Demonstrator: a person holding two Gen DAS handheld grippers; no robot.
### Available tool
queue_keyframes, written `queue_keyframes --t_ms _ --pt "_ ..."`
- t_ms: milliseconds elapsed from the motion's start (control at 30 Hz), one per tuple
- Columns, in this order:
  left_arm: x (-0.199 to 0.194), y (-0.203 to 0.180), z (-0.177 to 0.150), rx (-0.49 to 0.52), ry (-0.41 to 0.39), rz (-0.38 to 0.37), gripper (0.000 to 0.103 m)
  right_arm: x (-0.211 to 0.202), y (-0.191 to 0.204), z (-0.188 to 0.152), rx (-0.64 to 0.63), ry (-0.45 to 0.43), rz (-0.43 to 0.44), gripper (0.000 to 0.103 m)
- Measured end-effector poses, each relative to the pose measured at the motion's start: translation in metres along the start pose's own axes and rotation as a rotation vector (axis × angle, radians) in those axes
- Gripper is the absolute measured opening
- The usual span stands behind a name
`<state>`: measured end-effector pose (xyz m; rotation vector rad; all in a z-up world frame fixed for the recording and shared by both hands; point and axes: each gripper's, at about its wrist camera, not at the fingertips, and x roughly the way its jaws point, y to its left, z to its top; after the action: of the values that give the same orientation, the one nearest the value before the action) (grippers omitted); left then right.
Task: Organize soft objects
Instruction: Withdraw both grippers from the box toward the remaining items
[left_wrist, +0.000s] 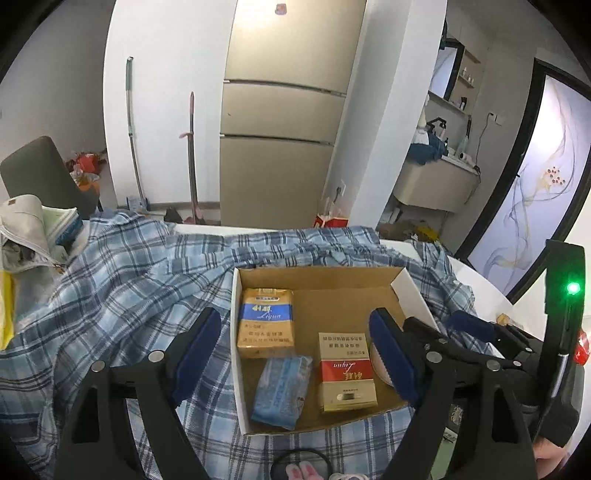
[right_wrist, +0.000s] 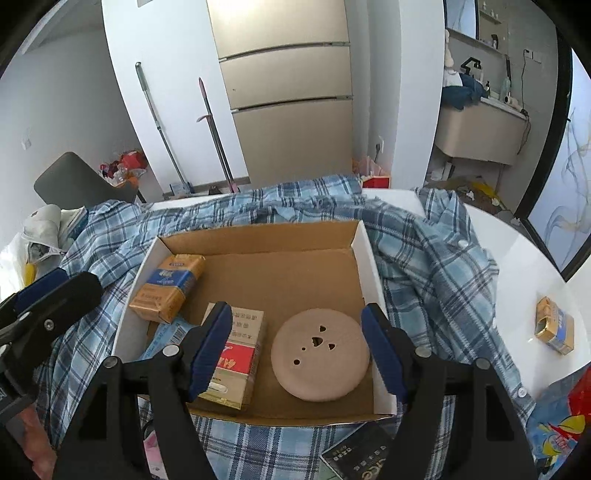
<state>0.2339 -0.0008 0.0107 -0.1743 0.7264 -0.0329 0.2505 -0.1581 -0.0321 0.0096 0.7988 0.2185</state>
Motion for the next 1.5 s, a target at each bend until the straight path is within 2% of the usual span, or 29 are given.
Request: queue_keyframes --t_ms 333,767,933,1033,1100,1300,1500 --pt "-0.063 -0.01 0.012 0.014 -0.132 -0.055 0.084 -0.055 -0.005 0.013 0.017 -0.143 0.008 0.071" --pt "-0.168 -0.033 0.021 0.053 -0.332 -0.124 0.085 -0.163 -0.008 0.022 0.017 -0.379 0.006 0.072" --pt "-0.211 -0.041 0.01 0.07 -0.429 -0.099 0.09 -0.203 -0.011 0.014 -0.009 -0.462 -0.004 0.075" --pt "-0.225 -0.042 0.002 0.075 -0.446 -0.11 0.093 -0.22 -0.013 0.005 -0.018 -0.495 0.0 0.077" --pt "-0.234 -0.042 -0.005 0.081 -0.447 -0.118 0.103 -0.228 -0.015 -0.002 -0.019 -0.514 0.003 0.088" --pt "-0.254 -0.044 -0.03 0.098 -0.486 -0.114 0.103 -0.244 -0.013 -0.029 -0.069 -0.608 0.007 0.093" --pt "-0.245 -0.056 -0.055 0.176 -0.439 -0.116 0.103 -0.238 -0.014 -0.051 -0.071 -0.586 0.007 0.093"
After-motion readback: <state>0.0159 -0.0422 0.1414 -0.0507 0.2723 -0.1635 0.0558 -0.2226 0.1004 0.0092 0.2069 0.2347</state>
